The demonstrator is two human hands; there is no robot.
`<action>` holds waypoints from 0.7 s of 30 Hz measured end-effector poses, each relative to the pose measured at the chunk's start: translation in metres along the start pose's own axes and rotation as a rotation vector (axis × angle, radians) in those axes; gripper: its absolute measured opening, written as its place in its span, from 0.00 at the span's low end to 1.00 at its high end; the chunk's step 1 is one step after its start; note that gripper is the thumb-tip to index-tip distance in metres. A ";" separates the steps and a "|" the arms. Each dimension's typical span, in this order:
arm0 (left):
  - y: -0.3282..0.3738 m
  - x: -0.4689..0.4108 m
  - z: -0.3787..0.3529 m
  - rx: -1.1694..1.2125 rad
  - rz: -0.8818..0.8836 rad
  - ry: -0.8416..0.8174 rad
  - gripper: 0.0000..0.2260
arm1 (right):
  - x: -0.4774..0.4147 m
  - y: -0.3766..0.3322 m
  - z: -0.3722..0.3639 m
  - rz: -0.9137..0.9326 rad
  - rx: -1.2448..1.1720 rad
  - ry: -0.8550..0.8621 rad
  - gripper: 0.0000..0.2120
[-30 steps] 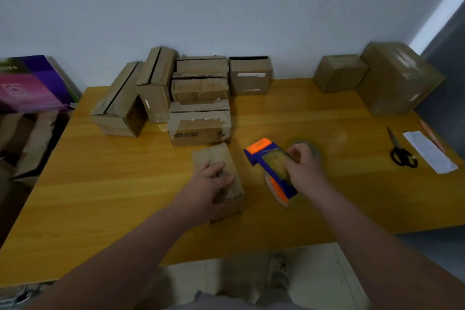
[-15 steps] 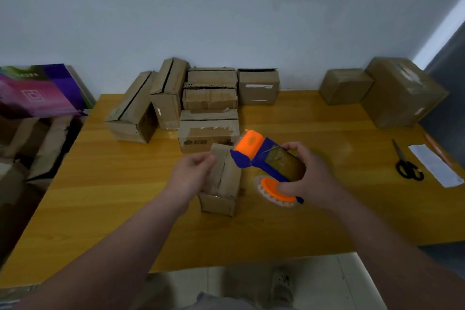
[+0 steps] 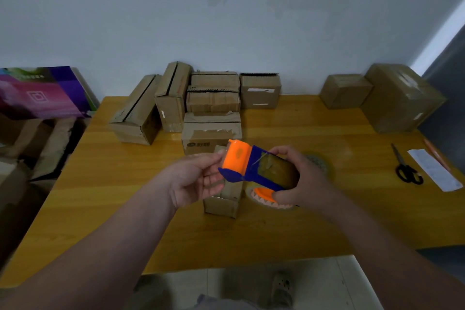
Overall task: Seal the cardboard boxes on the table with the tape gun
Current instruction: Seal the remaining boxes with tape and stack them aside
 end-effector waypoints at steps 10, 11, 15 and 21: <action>-0.006 0.004 -0.005 0.139 -0.015 -0.025 0.09 | 0.001 0.002 -0.006 -0.003 -0.006 0.019 0.33; -0.006 0.004 -0.005 0.146 -0.016 -0.015 0.09 | 0.001 0.003 -0.007 -0.001 -0.008 0.023 0.33; -0.007 0.004 -0.007 0.159 -0.026 0.008 0.06 | -0.001 0.004 -0.010 0.008 -0.023 0.028 0.34; -0.004 0.006 0.000 0.121 -0.053 0.009 0.24 | 0.000 0.001 -0.009 0.023 0.004 0.056 0.34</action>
Point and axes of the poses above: each hand's wrist, its own x-axis away from the middle knuckle, its own z-axis out of the back of the hand, y = z × x, the point moved 2 cm from there along -x, towards the middle knuckle, and after that the axes turned 3 degrees about -x, right-handed, at the moved point
